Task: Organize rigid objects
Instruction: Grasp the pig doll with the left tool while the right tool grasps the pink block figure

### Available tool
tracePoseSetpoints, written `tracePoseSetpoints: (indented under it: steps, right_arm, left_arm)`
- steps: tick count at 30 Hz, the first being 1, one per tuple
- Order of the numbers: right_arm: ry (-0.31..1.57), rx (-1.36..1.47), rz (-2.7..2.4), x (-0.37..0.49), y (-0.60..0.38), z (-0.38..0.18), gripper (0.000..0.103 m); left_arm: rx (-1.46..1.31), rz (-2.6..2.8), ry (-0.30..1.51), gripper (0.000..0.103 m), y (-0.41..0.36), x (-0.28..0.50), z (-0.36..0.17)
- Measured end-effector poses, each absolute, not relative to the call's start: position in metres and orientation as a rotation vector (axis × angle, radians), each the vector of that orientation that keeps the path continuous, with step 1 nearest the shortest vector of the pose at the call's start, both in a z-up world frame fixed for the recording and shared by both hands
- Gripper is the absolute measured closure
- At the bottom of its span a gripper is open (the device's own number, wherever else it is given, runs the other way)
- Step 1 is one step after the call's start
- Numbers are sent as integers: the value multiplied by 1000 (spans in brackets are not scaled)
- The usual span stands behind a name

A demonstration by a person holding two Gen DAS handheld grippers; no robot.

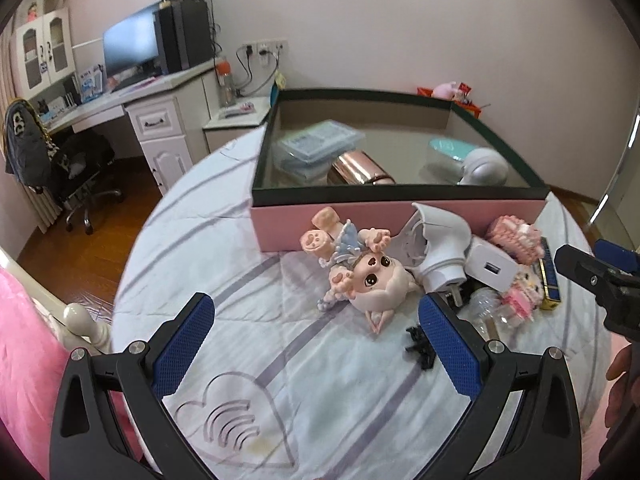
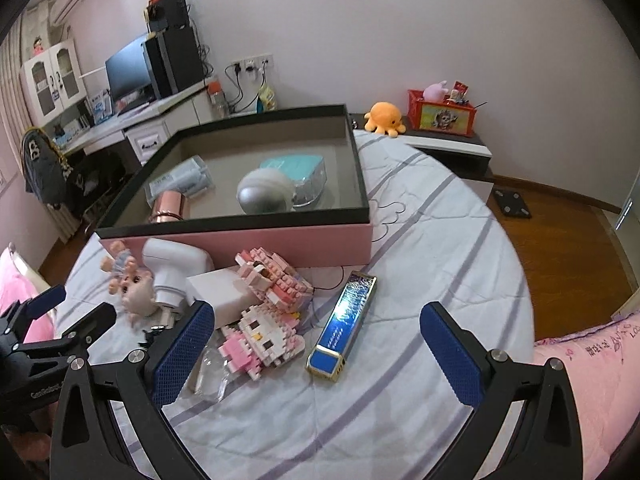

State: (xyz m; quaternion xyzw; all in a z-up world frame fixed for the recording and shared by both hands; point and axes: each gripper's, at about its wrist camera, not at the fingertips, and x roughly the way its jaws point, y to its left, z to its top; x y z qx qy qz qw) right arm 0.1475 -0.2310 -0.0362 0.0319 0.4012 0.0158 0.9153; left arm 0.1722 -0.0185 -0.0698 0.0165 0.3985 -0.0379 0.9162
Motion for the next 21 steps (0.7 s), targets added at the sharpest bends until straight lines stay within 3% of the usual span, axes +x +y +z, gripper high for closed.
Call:
tracePoseSetpoints:
  steps: [9, 14, 16, 21]
  right_arm:
    - [865, 30, 79, 175, -224, -57, 8]
    - [861, 38, 114, 183, -225, -60, 30]
    - [865, 16, 136, 185, -221, -60, 37]
    - [869, 24, 180, 192, -220, -63, 48]
  left_arm:
    - [-6, -87, 881, 0, -26, 203, -93]
    - [-63, -93, 885, 0, -24, 213, -97]
    - [-80, -119, 892, 6, -23, 215, -99]
    - [-74, -196, 896, 41, -33, 215, -100]
